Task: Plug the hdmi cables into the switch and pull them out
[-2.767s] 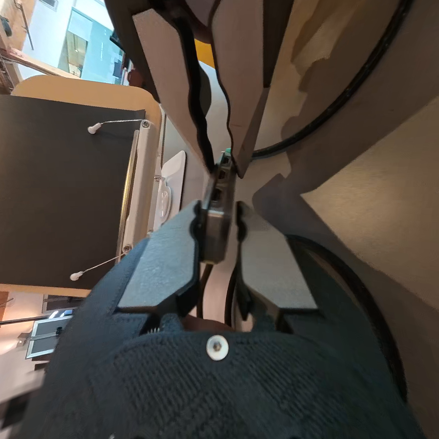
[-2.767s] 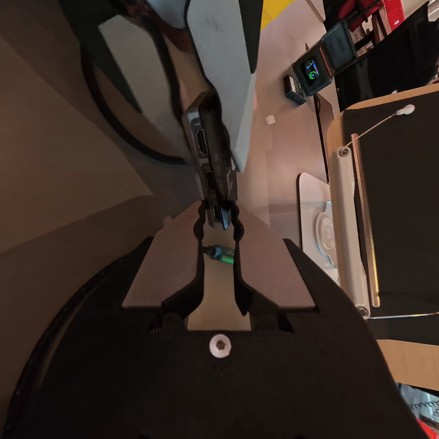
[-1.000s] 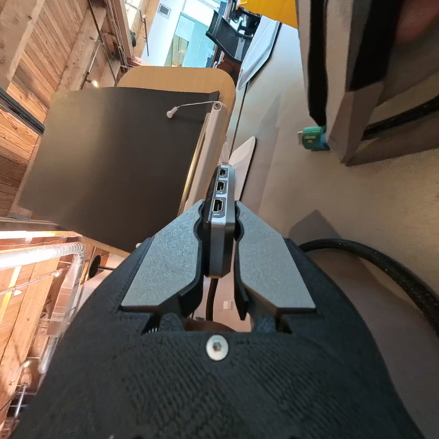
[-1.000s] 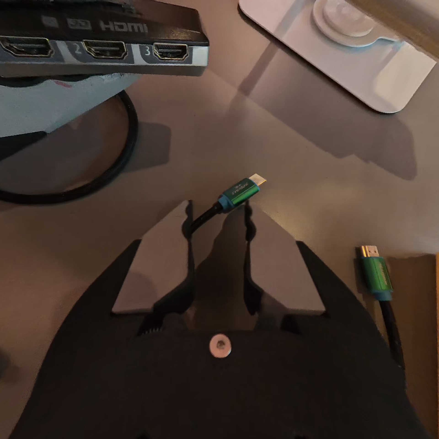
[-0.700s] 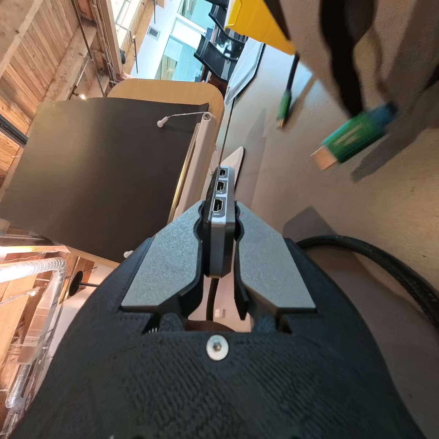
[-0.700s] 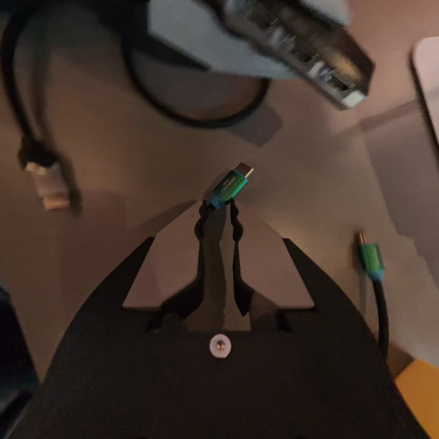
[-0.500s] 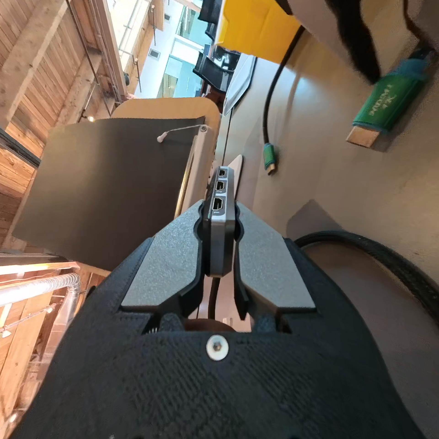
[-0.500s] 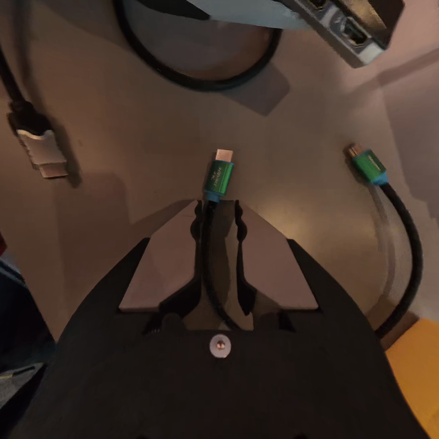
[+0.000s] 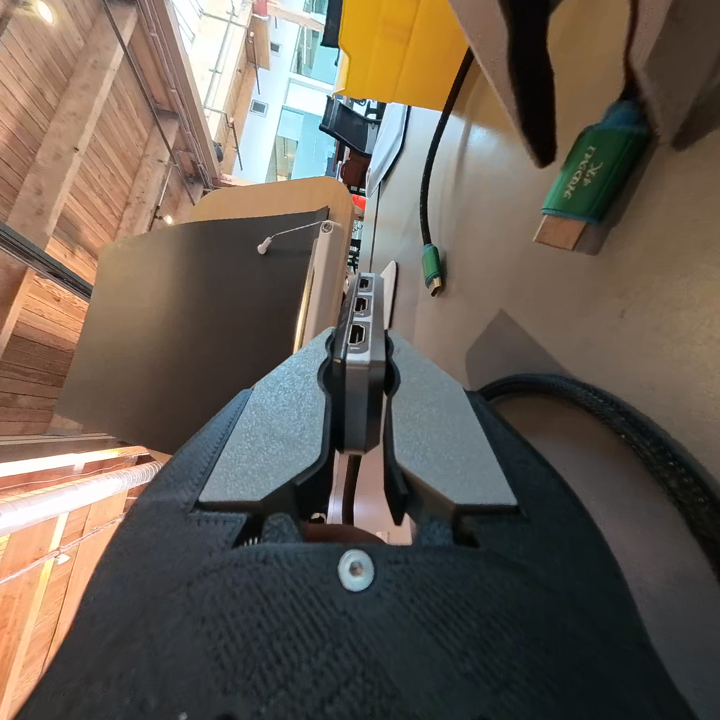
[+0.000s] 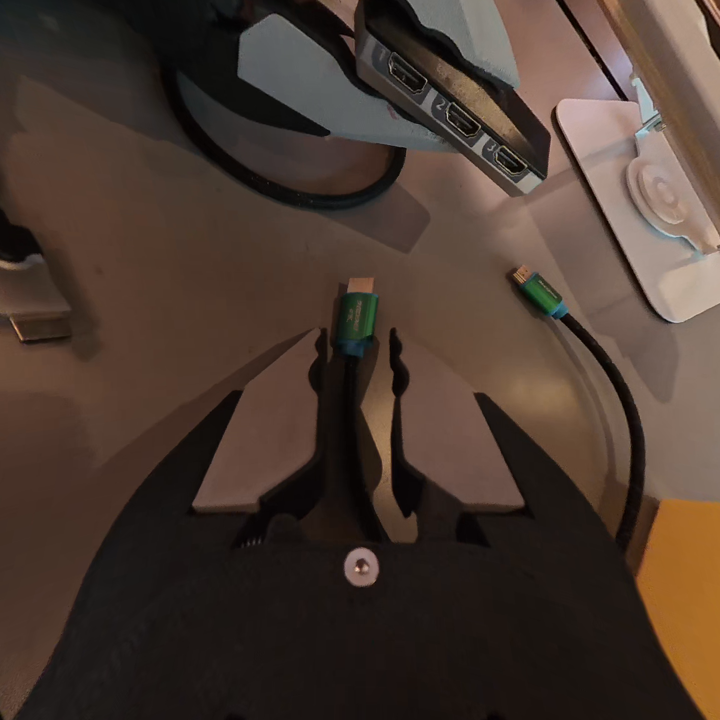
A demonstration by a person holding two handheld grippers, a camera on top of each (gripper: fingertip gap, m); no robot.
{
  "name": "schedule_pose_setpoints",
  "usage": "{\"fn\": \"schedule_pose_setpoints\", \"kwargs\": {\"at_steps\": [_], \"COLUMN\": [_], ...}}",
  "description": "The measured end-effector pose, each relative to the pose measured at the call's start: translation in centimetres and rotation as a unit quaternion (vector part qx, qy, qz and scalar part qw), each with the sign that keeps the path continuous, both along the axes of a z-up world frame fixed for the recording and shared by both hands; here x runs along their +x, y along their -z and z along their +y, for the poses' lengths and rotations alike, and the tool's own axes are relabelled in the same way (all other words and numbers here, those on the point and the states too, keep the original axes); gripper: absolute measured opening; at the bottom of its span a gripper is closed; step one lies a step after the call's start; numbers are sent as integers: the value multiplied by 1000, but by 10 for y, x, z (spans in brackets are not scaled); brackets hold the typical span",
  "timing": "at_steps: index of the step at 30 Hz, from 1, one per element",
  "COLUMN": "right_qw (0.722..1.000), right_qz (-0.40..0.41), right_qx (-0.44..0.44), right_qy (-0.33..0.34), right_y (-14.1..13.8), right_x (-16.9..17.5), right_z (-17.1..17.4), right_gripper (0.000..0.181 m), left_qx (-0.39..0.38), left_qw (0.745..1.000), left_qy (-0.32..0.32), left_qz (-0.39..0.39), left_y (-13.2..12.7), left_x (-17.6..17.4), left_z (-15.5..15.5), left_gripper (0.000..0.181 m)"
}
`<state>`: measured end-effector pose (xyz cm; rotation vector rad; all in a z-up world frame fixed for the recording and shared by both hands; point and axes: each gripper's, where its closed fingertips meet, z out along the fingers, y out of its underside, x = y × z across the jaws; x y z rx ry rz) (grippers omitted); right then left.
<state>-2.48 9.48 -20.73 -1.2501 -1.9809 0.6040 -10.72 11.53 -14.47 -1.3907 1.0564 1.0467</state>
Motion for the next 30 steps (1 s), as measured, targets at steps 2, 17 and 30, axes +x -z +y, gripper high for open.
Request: {"fn": "schedule_pose_setpoints", "kwargs": {"at_steps": [2,17,30], "right_qw": [1000,986,955], "right_qz": [-2,66,12], "right_qx": [2,-153,-297], "right_qy": [0,29,15], "right_y": [2,-38,-62], "right_x": [-3,-13,-20], "right_z": [0,2,-14], "right_gripper": [19,16,16], "left_qx": [3,49,71], "left_qw": [1000,996,989], "left_qy": [-2,-3,-9], "left_qz": [1,75,127], "left_y": [-1,-9,-10], "left_x": [-1,9,20], "left_z": [-1,0,4], "left_gripper": [19,20,19]}}
